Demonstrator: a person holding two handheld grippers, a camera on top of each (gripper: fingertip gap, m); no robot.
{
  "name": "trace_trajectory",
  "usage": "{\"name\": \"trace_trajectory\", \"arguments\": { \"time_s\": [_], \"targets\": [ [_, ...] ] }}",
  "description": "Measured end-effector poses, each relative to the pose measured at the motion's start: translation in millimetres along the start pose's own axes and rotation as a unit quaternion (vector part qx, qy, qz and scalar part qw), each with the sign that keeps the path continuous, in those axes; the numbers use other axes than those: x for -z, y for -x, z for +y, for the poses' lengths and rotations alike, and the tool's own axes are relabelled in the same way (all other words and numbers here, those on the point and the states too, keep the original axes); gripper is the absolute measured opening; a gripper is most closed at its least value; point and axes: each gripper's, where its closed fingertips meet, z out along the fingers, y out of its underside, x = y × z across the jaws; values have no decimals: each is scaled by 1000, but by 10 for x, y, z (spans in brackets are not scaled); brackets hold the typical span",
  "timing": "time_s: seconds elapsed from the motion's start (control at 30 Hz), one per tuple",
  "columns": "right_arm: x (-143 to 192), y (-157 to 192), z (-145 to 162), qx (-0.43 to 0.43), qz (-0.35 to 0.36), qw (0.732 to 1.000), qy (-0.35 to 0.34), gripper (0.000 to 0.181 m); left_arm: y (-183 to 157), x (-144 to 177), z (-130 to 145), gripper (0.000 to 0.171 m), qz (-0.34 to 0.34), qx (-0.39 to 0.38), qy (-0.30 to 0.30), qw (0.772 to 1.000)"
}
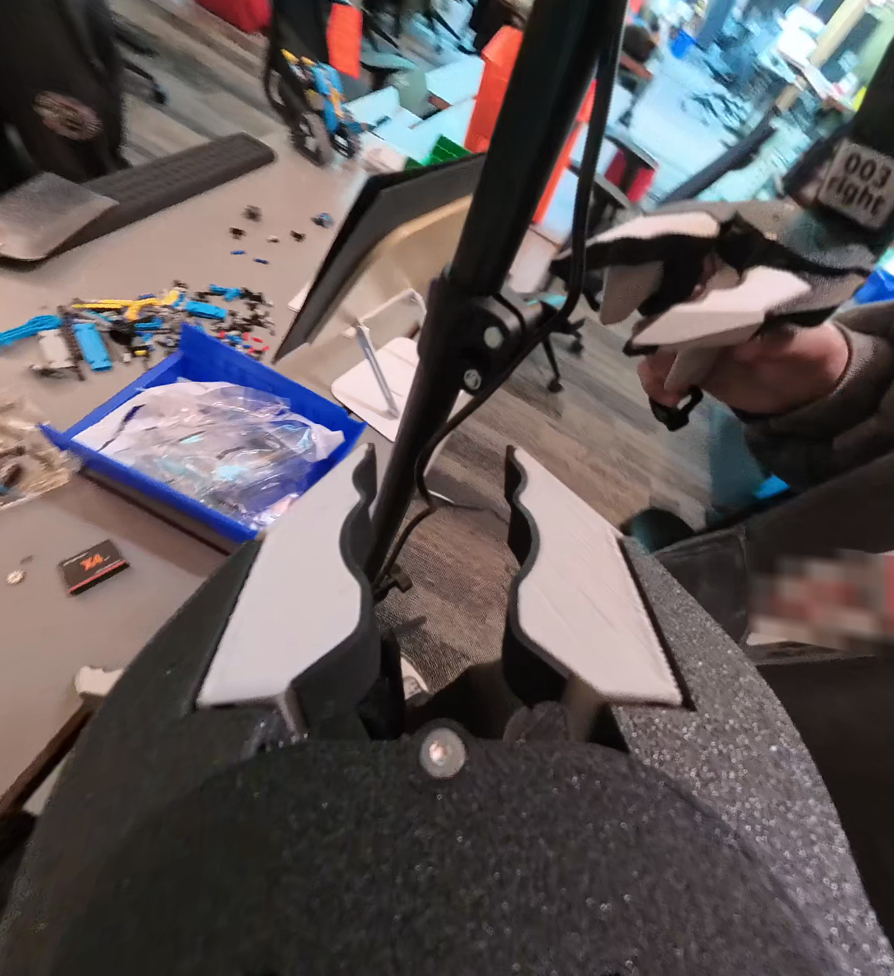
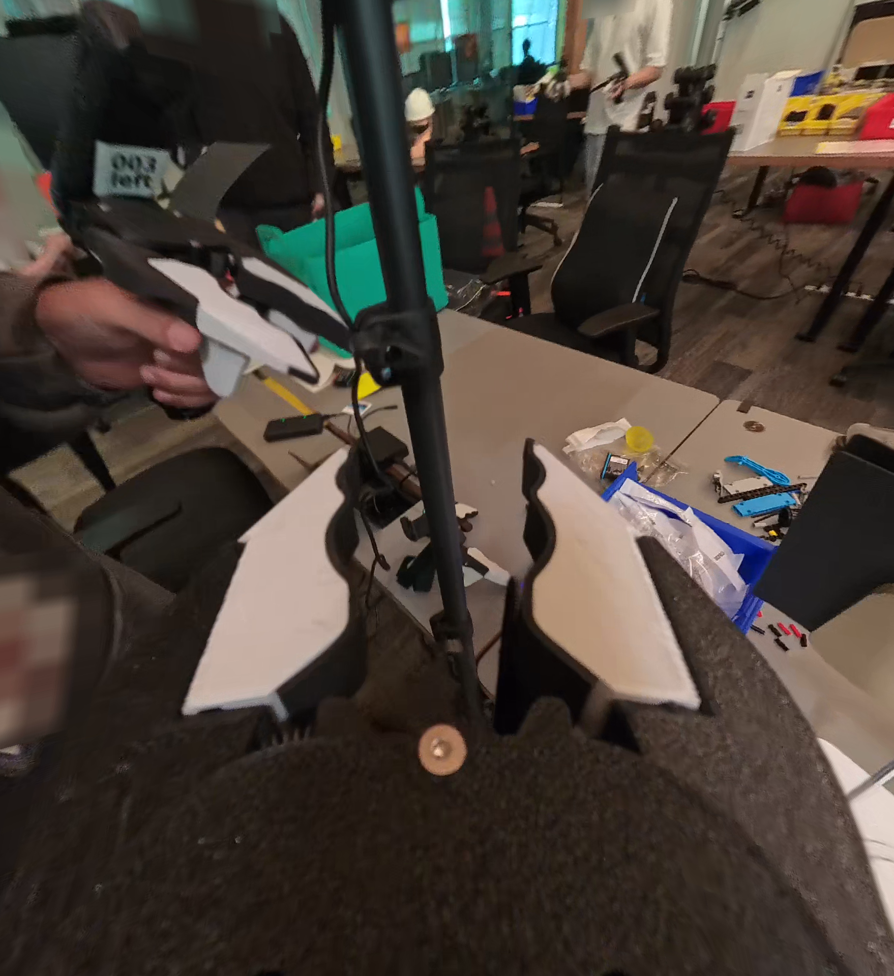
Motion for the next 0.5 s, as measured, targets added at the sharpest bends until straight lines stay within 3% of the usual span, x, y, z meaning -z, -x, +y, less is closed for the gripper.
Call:
{"name": "trace_trajectory", "arguments": {
  "time_s": [0.1,0.27,0.5],
  "targets": [
    [30,-10,90,19,-23,999,18,63,-7,199,97,48,-63,22,-26,997],
    [114,46,-135,35,-18,999,-8,64,-203,610,303,46,-132,35,-58,989],
    [242,671,-181,30,-18,999,-21,66,-656,1286,745,45,-210,61,-95,971]
  ]
}}
